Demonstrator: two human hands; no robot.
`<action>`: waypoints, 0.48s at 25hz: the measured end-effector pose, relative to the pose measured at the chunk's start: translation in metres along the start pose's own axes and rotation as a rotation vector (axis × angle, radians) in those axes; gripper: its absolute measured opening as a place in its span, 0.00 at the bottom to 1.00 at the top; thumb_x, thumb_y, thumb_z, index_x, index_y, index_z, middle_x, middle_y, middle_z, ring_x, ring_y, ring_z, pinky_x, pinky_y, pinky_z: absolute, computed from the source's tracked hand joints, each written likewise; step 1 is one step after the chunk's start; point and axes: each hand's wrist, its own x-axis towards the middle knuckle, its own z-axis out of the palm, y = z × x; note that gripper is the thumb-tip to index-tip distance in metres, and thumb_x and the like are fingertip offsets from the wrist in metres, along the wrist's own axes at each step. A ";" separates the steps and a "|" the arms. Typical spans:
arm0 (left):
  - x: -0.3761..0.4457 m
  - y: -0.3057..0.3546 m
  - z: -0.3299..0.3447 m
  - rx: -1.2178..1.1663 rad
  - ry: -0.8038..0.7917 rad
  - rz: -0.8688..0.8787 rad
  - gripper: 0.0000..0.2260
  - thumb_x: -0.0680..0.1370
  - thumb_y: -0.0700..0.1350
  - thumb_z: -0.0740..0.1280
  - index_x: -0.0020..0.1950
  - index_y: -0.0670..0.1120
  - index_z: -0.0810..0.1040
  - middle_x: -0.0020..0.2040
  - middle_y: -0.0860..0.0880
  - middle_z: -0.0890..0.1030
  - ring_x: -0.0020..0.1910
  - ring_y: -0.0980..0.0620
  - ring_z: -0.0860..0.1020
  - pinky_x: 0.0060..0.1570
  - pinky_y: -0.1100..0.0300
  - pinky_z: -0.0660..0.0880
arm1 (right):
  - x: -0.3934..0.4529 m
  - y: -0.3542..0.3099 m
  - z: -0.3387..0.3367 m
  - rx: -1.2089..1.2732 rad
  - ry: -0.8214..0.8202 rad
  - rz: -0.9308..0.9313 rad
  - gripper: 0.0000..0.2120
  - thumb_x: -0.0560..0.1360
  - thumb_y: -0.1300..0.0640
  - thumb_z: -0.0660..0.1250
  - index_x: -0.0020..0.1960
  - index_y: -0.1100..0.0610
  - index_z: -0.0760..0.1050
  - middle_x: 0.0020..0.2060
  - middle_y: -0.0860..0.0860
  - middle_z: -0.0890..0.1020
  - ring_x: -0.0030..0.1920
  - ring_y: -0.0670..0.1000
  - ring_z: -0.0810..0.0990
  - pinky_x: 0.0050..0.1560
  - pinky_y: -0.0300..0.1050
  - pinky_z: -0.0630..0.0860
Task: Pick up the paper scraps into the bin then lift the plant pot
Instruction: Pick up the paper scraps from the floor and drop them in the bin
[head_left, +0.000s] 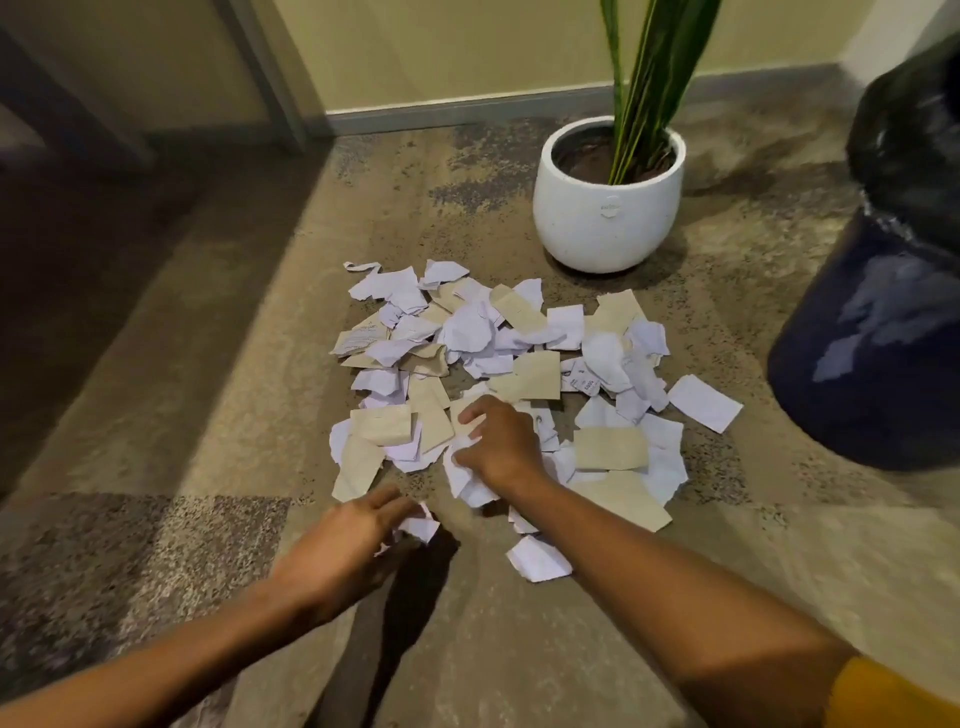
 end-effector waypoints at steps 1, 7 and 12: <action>0.009 0.006 -0.010 0.003 0.036 0.006 0.13 0.77 0.50 0.62 0.60 0.51 0.76 0.54 0.53 0.77 0.44 0.57 0.79 0.44 0.62 0.73 | -0.002 -0.006 -0.012 0.035 0.031 -0.010 0.17 0.68 0.64 0.74 0.55 0.55 0.76 0.53 0.56 0.81 0.52 0.55 0.80 0.42 0.39 0.72; 0.084 0.081 -0.108 0.138 0.261 0.139 0.09 0.77 0.46 0.64 0.48 0.44 0.82 0.45 0.45 0.85 0.42 0.43 0.81 0.40 0.56 0.74 | -0.025 -0.056 -0.114 0.195 0.319 -0.102 0.14 0.68 0.66 0.72 0.49 0.53 0.77 0.54 0.57 0.80 0.54 0.56 0.80 0.48 0.43 0.76; 0.142 0.163 -0.195 0.115 0.495 0.195 0.10 0.77 0.46 0.65 0.51 0.43 0.83 0.44 0.39 0.84 0.42 0.40 0.80 0.41 0.54 0.74 | -0.060 -0.091 -0.225 0.300 0.678 -0.213 0.15 0.68 0.68 0.72 0.49 0.51 0.77 0.53 0.56 0.81 0.54 0.55 0.79 0.56 0.53 0.78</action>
